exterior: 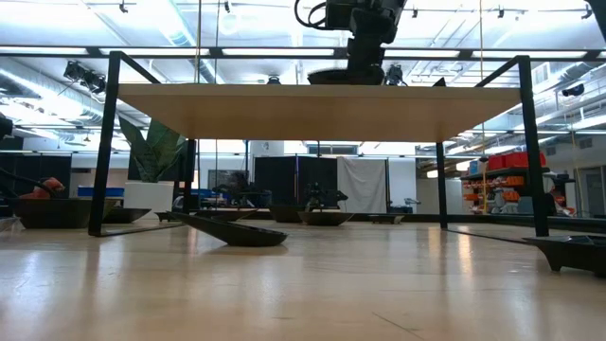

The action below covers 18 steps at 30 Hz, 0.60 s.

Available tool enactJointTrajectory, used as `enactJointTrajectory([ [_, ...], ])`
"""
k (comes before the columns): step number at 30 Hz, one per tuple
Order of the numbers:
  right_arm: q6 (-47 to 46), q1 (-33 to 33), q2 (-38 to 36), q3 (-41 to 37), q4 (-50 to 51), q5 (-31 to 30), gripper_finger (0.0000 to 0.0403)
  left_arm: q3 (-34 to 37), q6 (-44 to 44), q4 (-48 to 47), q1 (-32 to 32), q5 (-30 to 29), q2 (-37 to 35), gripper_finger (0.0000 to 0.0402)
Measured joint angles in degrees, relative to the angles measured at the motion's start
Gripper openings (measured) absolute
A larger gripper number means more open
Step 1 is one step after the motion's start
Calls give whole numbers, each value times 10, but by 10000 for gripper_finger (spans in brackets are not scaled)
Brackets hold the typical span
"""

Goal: Pick & Place Mini shaped plates
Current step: Stack the distorted square plate on top of the distorted square plate on the shelf

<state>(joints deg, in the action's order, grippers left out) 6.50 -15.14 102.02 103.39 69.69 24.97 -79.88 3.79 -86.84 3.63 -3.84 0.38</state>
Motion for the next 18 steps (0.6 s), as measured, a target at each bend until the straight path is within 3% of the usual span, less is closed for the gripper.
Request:
enactJointTrajectory([
  [9,0,5,-2,0,-5,-8,102,0,0,0,0,0,0,18],
  [13,0,25,-2,0,-5,-9,104,0,0,0,0,0,0,18],
  [18,18,61,-2,0,-24,-59,96,0,0,0,0,0,0,18],
])
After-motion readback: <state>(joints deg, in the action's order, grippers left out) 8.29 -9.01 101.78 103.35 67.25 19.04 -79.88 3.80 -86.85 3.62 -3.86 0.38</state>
